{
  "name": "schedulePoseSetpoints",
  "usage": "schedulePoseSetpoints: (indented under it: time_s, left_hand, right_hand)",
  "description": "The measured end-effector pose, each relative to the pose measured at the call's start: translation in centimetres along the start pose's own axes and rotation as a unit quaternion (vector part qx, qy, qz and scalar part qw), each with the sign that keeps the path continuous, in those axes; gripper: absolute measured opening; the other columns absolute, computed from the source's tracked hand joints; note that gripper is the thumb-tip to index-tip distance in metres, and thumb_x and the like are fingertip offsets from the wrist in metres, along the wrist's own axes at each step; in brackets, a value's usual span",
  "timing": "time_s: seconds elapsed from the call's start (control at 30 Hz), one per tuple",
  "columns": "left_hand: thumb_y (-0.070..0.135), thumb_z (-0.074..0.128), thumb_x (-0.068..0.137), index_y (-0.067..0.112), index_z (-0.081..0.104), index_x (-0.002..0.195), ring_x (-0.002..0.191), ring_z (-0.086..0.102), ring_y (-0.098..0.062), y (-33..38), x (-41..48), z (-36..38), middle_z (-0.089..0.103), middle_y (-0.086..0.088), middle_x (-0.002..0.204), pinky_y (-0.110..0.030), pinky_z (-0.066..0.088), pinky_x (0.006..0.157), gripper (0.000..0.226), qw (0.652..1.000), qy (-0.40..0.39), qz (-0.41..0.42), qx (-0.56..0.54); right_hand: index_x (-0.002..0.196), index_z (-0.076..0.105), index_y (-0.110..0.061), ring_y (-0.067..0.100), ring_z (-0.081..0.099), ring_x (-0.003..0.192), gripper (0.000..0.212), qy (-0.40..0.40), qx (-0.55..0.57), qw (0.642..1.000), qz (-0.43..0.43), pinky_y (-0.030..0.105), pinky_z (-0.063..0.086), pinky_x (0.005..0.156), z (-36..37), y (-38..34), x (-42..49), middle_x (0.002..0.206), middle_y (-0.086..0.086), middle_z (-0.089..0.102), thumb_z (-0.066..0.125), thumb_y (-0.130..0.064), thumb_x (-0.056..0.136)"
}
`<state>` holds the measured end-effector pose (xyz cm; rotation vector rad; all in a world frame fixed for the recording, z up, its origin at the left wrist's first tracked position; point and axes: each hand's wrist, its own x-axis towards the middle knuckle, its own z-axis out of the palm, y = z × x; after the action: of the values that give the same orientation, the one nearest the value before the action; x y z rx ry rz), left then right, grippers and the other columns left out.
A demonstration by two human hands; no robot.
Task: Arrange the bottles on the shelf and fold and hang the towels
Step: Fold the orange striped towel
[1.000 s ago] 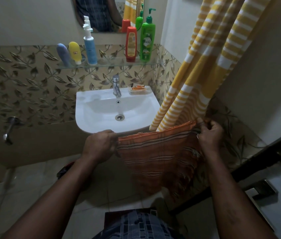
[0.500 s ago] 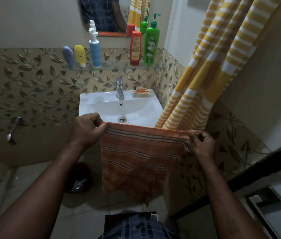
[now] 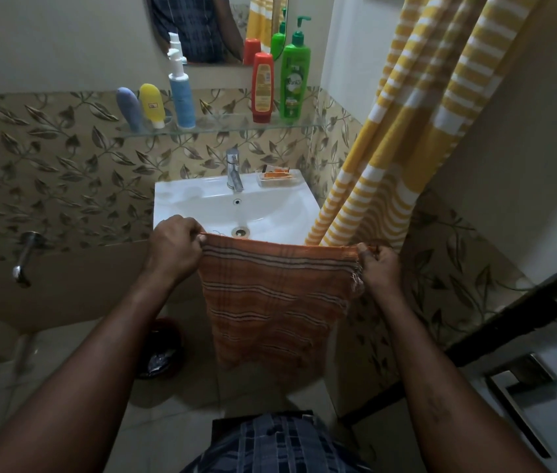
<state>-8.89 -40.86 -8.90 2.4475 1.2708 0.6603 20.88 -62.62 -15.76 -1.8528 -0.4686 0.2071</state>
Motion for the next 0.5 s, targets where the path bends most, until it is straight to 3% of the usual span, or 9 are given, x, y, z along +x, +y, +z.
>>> schedulePoseSetpoints:
  time_s: [0.1, 0.17, 0.23, 0.3, 0.4, 0.5]
  left_hand:
    - [0.017, 0.065, 0.098, 0.013, 0.071, 0.094, 0.096, 0.063, -0.03, 0.1, -0.3, 0.6, 0.069, -0.008, 0.097, -0.042, 0.05, 0.085, 0.007, 0.981, -0.013, -0.089, -0.169]
    - [0.016, 0.063, 0.1, 0.019, 0.069, 0.089, 0.096, 0.067, -0.029, 0.5, -0.2, 0.5, 0.07, -0.004, 0.092, -0.04, 0.053, 0.085, 0.013, 0.937, -0.009, -0.139, -0.321]
    - [0.013, 0.061, 0.103, 0.018, 0.068, 0.089, 0.089, 0.068, -0.021, 1.1, -0.1, -0.2, 0.071, -0.004, 0.09, -0.036, 0.056, 0.081, 0.016, 0.898, 0.014, -0.129, -0.421]
    - [0.015, 0.063, 0.102, 0.015, 0.068, 0.091, 0.083, 0.068, -0.016, 1.3, 0.0, -0.6, 0.072, -0.004, 0.09, -0.035, 0.058, 0.079, 0.012, 0.895, 0.029, -0.109, -0.432]
    - [0.036, 0.067, 0.089, 0.017, 0.072, 0.091, 0.086, 0.072, -0.027, 0.6, 0.2, 0.1, 0.075, -0.004, 0.088, -0.049, 0.062, 0.082, 0.019, 0.948, 0.014, -0.122, -0.294]
    - [0.036, 0.065, 0.091, 0.019, 0.071, 0.092, 0.088, 0.072, -0.03, 0.6, 0.3, 0.1, 0.075, -0.004, 0.089, -0.051, 0.06, 0.082, 0.018, 0.943, 0.066, -0.125, -0.3]
  right_hand:
    - [0.095, 0.066, -0.006, 0.024, 0.063, 0.085, 0.014, 0.01, 0.013, 1.0, -0.009, 0.034, 0.049, 0.075, 0.0, -1.4, -0.1, 0.089, 0.009, 0.068, 0.067, -0.019, 0.101]
    - [0.096, 0.063, -0.012, 0.022, 0.062, 0.085, 0.008, 0.024, 0.03, 0.998, -0.04, 0.031, 0.047, 0.075, -0.4, -2.8, -0.3, 0.088, 0.004, 0.065, 0.065, -0.017, 0.102]
    - [0.097, 0.062, -0.017, 0.017, 0.061, 0.084, 0.005, 0.073, 0.06, 0.991, -0.09, 0.029, 0.049, 0.076, -0.8, -4.3, -0.3, 0.086, -0.006, 0.064, 0.064, -0.015, 0.102]
    - [0.099, 0.063, -0.017, 0.015, 0.06, 0.082, 0.002, 0.112, 0.055, 0.985, -0.12, 0.03, 0.05, 0.077, -0.8, -4.5, -0.1, 0.087, -0.006, 0.065, 0.063, -0.017, 0.101]
    - [0.101, 0.07, -0.001, 0.03, 0.066, 0.094, 0.015, 0.039, -0.057, 0.997, -0.043, 0.033, 0.046, 0.078, 0.0, -3.3, -0.2, 0.099, 0.02, 0.073, 0.067, -0.016, 0.098]
    - [0.093, 0.067, -0.01, 0.028, 0.064, 0.09, 0.004, 0.041, -0.054, 0.995, -0.074, 0.037, 0.047, 0.078, 0.4, -3.0, -0.6, 0.089, 0.009, 0.068, 0.068, -0.012, 0.097]
